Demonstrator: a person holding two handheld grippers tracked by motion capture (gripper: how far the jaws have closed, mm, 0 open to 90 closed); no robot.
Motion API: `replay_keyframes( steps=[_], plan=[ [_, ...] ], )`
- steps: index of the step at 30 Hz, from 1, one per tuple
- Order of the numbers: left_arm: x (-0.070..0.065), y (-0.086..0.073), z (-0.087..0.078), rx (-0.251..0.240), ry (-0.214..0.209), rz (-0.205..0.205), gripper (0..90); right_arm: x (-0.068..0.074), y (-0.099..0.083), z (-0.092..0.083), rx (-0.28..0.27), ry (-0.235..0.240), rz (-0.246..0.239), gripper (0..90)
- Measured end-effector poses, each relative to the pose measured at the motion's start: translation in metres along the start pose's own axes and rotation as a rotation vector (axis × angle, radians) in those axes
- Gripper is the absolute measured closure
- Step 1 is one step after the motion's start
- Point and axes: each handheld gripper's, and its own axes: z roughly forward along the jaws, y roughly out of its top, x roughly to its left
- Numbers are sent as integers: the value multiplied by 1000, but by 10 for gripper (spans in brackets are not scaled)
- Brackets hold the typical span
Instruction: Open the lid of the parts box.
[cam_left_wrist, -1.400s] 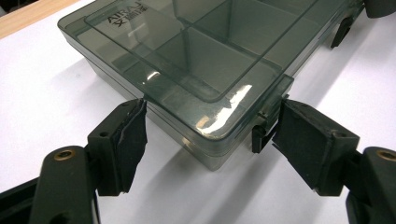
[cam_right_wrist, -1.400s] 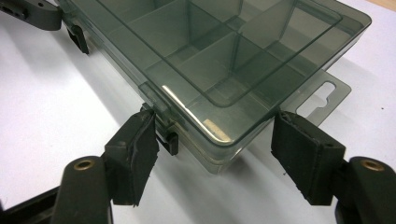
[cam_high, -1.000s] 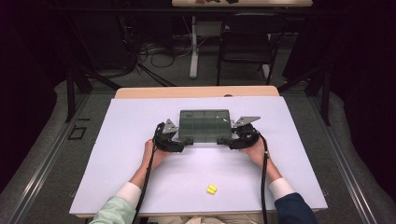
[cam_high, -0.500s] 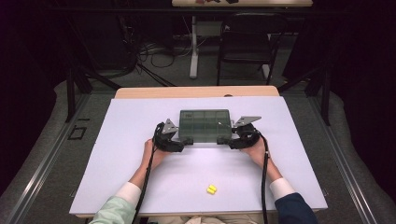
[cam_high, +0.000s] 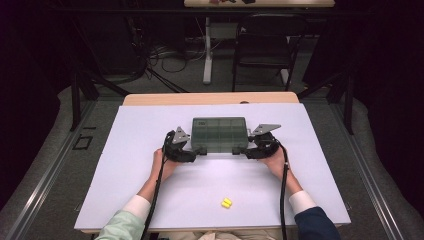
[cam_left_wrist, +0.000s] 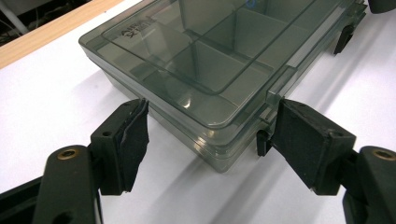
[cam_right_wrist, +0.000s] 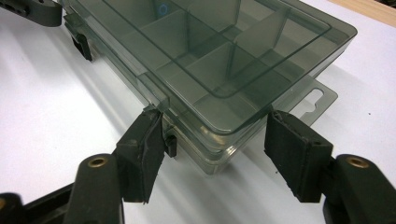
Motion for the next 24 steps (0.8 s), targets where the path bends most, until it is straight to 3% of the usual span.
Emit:
replay_keyframes(
  steps=[8,24],
  plan=[
    [-3,2,-4,-21,30,30,297,-1,1,-3,-11,-3,4,403],
    [-6,3,-5,-42,50,45,335,-1,2,-7,-37,-15,23,470]
  ],
)
